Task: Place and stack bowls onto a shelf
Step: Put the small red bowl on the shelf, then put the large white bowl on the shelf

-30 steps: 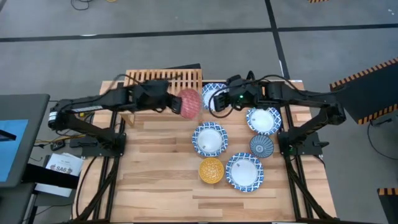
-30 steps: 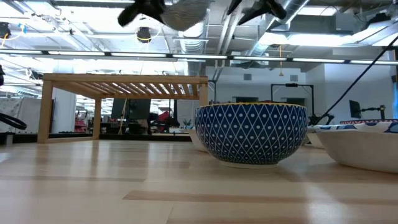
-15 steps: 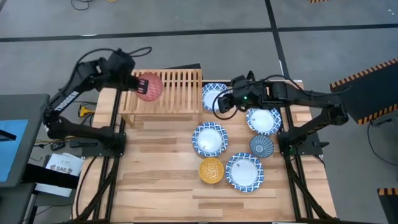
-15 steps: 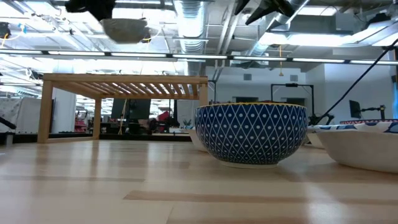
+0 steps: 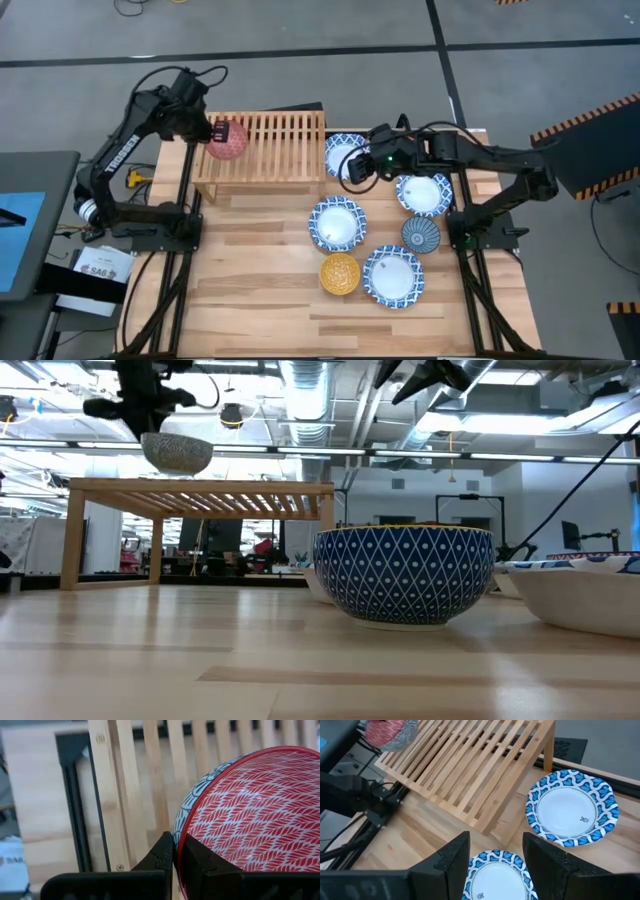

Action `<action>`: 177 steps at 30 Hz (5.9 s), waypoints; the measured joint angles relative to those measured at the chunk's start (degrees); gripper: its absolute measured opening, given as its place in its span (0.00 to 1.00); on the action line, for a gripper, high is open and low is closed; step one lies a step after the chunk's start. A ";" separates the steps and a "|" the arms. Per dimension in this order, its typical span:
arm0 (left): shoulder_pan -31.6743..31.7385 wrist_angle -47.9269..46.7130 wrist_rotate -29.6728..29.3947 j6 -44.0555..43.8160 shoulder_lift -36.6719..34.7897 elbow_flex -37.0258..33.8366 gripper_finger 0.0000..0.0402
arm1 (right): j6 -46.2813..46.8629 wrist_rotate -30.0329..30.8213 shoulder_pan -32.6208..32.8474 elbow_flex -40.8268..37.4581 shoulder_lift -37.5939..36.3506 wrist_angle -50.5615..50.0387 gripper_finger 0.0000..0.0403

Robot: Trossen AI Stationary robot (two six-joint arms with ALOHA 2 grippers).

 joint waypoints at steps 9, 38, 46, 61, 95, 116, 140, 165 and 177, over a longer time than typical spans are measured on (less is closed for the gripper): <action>0.54 2.64 0.18 -3.15 -0.10 -0.80 0.00 | -0.02 0.00 1.35 0.00 0.00 0.02 0.52; -2.33 0.61 -4.70 -18.86 2.78 -0.85 0.00 | -0.61 0.09 1.98 0.00 0.02 -0.23 0.52; -3.16 0.21 -7.87 -20.18 4.47 -0.85 0.00 | -1.57 0.10 2.03 0.00 0.02 -0.45 0.52; -3.68 0.28 -9.72 -20.17 4.49 -0.85 0.12 | -1.66 0.13 2.01 0.00 0.02 -0.68 0.52; -24.54 29.45 -7.15 -6.21 -22.64 -2.96 0.37 | -11.13 0.02 1.13 0.04 -2.54 -2.22 0.52; -51.45 79.65 -5.54 6.20 -33.00 -37.59 0.37 | -8.61 0.37 4.15 -2.20 -3.98 -14.33 0.52; -52.22 79.71 -5.51 4.82 -32.82 -37.56 0.37 | 20.64 -10.40 -13.70 -32.72 -2.46 14.33 0.52; -52.25 83.15 -5.50 3.74 -32.84 -37.54 0.37 | 28.80 -14.44 -22.54 -32.72 18.25 30.52 0.52; -52.25 83.05 -5.53 3.15 -32.82 -37.54 0.37 | 29.66 -13.18 -23.75 -32.68 15.38 33.32 0.52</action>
